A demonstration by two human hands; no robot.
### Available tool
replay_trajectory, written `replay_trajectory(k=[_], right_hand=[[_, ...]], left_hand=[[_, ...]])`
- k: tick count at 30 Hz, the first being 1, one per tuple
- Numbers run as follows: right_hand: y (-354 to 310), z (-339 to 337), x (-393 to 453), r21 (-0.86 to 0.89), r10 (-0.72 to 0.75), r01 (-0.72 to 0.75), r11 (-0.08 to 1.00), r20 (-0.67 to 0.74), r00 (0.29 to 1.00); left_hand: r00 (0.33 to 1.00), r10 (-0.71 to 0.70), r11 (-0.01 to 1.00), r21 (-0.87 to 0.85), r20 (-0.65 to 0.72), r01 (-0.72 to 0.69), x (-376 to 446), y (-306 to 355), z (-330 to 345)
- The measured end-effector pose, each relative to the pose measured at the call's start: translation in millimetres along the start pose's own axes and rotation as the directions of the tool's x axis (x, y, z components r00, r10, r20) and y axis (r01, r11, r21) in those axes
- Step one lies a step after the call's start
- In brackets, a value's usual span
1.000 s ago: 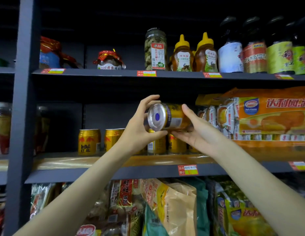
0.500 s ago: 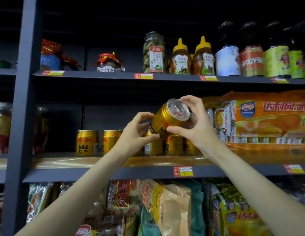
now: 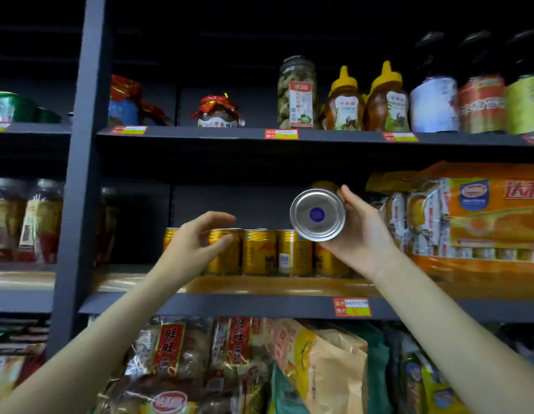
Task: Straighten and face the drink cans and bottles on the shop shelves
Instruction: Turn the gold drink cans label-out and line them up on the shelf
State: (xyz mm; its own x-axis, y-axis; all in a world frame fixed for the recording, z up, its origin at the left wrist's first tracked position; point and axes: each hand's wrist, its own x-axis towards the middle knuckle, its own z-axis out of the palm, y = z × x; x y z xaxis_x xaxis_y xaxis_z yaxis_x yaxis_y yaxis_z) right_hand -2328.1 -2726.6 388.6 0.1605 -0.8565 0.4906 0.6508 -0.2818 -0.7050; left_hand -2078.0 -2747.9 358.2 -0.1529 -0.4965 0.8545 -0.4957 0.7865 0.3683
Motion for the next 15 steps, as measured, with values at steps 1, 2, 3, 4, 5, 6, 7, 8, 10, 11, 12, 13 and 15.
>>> replay_trajectory(k=[1, 2, 3, 4, 5, 6, 7, 8, 10, 11, 12, 13, 15], right_hand=[[2.7, 4.0, 1.3, 0.018, 0.017, -0.018, 1.000, 0.031, 0.999], [5.9, 8.2, 2.2, 0.019, 0.029, -0.030, 0.999, 0.062, 0.998], [9.3, 13.4, 2.8, 0.006, 0.037, -0.038, 0.999, 0.095, 0.995], [12.4, 18.4, 3.6, -0.020, 0.039, -0.037, 0.999, 0.123, 0.992], [15.6, 23.2, 4.9, -0.052, 0.036, -0.029, 0.998, 0.143, 0.989], [18.5, 27.5, 6.8, -0.095, 0.027, -0.012, 0.995, 0.153, 0.988], [21.7, 31.5, 9.9, -0.160, 0.005, 0.019, 0.987, 0.150, 0.989], [25.3, 35.1, 14.1, -0.263, -0.038, 0.074, 0.962, 0.139, 0.990], [33.3, 44.3, 21.3, -0.534, -0.154, 0.205, 0.820, 0.138, 0.978], [37.7, 50.0, 23.7, -0.644, -0.202, 0.259, 0.720, 0.163, 0.966], [42.4, 56.1, 26.2, -0.721, -0.231, 0.307, 0.621, 0.205, 0.951], [47.7, 62.8, 29.5, -0.769, -0.237, 0.347, 0.538, 0.257, 0.937], [60.4, 76.4, 37.6, -0.809, -0.191, 0.396, 0.434, 0.347, 0.918]], left_hand=[[1.000, -0.015, 0.999, 0.041, -0.017, 0.015, -2.4, -5.8, -6.4], [0.999, -0.021, 0.997, 0.079, -0.032, 0.023, -3.9, -10.4, -11.7], [0.999, -0.018, 0.993, 0.117, -0.047, 0.024, -4.8, -13.8, -16.4], [0.998, -0.014, 0.987, 0.158, -0.059, 0.023, -5.0, -16.6, -20.2], [0.998, -0.013, 0.978, 0.206, -0.064, 0.026, -4.2, -20.1, -23.3], [0.998, -0.016, 0.964, 0.263, -0.062, 0.032, -3.1, -23.5, -25.9], [0.998, -0.024, 0.945, 0.326, -0.055, 0.041, -2.1, -27.9, -28.5], [0.999, -0.035, 0.922, 0.385, -0.042, 0.048, -1.5, -33.1, -31.2], [0.997, -0.074, 0.883, 0.464, -0.009, 0.070, -1.7, -43.5, -37.9], [0.995, -0.097, 0.872, 0.482, 0.000, 0.085, -2.3, -47.6, -42.1], [0.993, -0.118, 0.866, 0.489, 0.000, 0.103, -3.1, -50.8, -46.5], [0.990, -0.138, 0.867, 0.482, -0.005, 0.123, -4.4, -53.1, -51.1], [0.986, -0.164, 0.884, 0.440, -0.021, 0.156, -8.6, -55.8, -58.5]])
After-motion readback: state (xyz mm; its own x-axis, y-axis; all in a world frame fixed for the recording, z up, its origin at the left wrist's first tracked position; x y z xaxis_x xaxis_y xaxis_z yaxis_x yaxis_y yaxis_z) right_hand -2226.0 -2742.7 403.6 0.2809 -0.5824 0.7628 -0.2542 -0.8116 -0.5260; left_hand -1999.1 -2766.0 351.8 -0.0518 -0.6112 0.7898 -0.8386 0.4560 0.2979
